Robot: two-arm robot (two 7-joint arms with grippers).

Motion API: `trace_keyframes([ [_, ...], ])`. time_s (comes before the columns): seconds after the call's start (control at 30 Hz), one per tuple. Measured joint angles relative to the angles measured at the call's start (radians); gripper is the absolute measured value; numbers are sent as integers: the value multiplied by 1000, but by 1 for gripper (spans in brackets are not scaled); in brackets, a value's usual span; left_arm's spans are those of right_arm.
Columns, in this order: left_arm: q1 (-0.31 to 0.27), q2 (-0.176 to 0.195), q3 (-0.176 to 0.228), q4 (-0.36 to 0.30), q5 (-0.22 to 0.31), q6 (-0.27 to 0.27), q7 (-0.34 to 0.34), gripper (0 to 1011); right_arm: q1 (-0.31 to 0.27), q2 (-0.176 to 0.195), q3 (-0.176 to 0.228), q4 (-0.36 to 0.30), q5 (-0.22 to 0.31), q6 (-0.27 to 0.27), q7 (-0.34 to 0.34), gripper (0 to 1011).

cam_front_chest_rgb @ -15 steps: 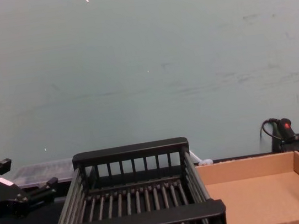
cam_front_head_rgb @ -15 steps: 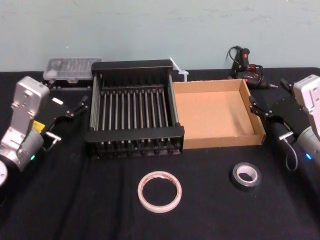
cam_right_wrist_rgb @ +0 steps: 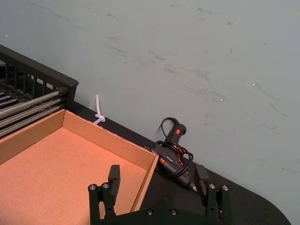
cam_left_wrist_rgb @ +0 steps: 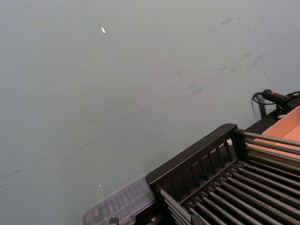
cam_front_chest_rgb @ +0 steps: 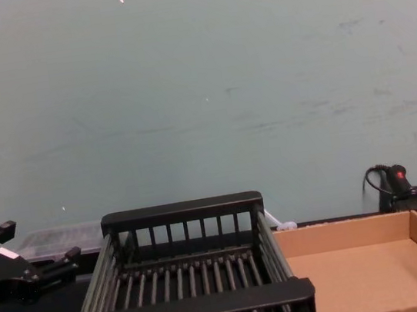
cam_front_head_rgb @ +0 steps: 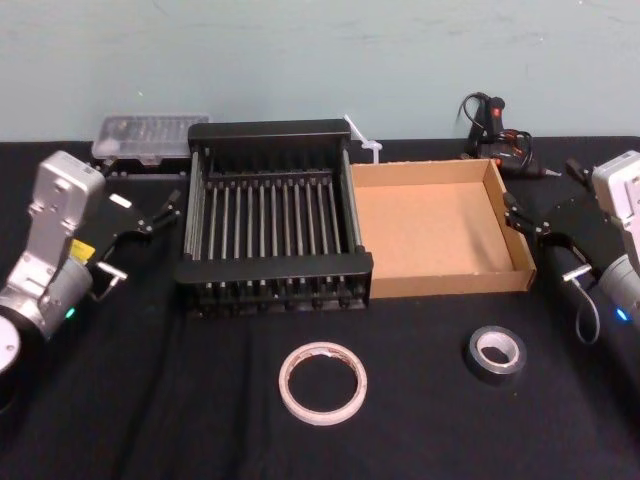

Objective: Pick up the white tape and place it into the black box , Pick up the silver tape and place it into the brown box.

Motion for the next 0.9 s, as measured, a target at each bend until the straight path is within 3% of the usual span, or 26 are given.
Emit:
trace_keyframes([
  [0.67,0,0,0,0,0,0,0,1001,0,0,0,0,0,0,0,1002],
  [0.9,0,0,0,0,0,0,0,1001,-86,29,50,-112,35,32,3,1002],
])
